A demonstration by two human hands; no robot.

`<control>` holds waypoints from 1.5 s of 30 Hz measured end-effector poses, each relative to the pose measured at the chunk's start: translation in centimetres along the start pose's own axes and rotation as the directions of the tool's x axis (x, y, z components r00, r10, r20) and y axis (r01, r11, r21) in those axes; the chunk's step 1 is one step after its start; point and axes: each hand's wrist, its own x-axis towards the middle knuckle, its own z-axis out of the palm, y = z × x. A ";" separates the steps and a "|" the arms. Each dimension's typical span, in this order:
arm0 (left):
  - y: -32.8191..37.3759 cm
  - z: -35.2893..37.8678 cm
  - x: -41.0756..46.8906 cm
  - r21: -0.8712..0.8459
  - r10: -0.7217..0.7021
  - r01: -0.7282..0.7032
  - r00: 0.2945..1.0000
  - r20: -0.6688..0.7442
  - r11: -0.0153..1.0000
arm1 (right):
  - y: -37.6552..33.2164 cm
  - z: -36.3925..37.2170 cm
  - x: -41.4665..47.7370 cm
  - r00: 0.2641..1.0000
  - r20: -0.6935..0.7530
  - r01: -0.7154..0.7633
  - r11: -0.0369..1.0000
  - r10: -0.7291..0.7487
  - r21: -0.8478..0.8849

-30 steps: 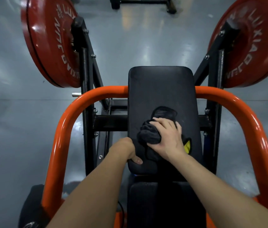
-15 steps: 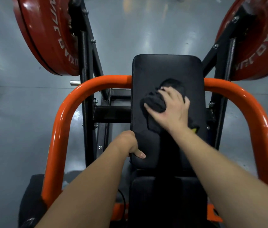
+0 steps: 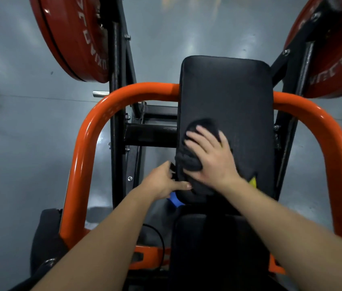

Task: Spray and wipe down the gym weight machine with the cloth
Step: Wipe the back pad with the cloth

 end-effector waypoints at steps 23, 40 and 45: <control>-0.5 -4.4 -0.4 -0.468 -0.120 -0.072 0.922 -0.368 0.881 | -3.8 -0.7 -2.5 0.709 0.364 0.599 0.788 -0.605 0.141; 6.0 -1.1 2.3 -0.343 -0.018 -0.308 0.720 -0.693 0.887 | -1.9 -2.1 -9.6 0.868 -0.066 -0.486 0.869 0.492 0.095; 8.6 2.6 4.5 0.085 0.306 -0.373 0.587 -0.749 0.924 | -2.7 -1.5 -12.4 0.920 -0.096 -0.376 0.924 0.381 0.067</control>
